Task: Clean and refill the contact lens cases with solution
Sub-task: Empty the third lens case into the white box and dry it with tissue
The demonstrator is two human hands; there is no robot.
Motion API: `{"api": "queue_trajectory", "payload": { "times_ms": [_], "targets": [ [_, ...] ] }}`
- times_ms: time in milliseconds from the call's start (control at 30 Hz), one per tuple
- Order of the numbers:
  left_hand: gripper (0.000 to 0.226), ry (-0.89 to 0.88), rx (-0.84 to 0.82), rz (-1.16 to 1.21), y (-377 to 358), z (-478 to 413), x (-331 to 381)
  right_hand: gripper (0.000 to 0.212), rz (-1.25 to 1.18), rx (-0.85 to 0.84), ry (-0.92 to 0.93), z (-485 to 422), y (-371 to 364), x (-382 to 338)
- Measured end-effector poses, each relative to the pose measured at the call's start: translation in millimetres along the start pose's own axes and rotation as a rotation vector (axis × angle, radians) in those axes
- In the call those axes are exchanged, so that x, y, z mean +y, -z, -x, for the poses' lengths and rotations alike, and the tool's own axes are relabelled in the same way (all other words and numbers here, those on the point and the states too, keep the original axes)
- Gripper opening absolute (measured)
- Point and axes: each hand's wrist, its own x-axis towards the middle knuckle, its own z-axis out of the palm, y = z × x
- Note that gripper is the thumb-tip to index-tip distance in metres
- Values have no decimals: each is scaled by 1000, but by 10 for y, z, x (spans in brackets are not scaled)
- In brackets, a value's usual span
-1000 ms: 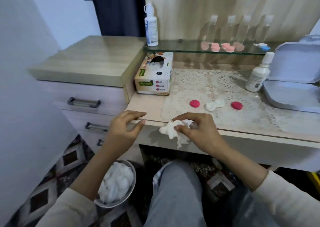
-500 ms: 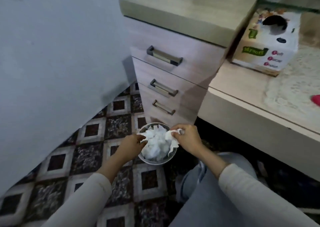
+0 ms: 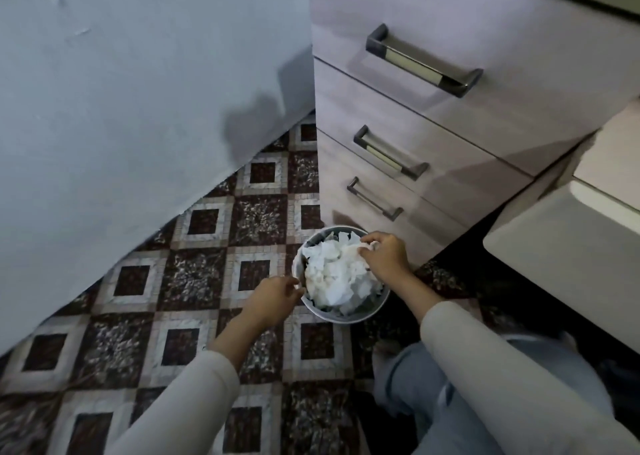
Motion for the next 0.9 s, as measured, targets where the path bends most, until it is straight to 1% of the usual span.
{"api": "queue_trajectory", "payload": {
  "times_ms": [100,167,233,467,567,667,800,900],
  "targets": [
    [37,13,-4,44,-41,-51,-47,26,-37,-14,-20,-92,-15,50],
    [38,10,-8,58,-51,-70,-58,31,-8,-69,-22,-110,-9,78],
    [38,7,-5,62,-57,-86,-65,32,29,-114,-21,-111,-7,105],
    [37,-4,17,61,-52,-39,-29,32,91,-185,-25,-11,55,105],
    [37,2,11,71,-33,30,-6,33,127,-222,1,111,123,72],
    [34,0,19,91,20,126,52,33,95,-260,44,291,217,24],
    [33,-49,44,45,147,300,200,30,53,-285,132,544,443,-77],
    [33,-95,62,60,272,459,364,34,78,-281,214,735,661,-164]
  ]
}}
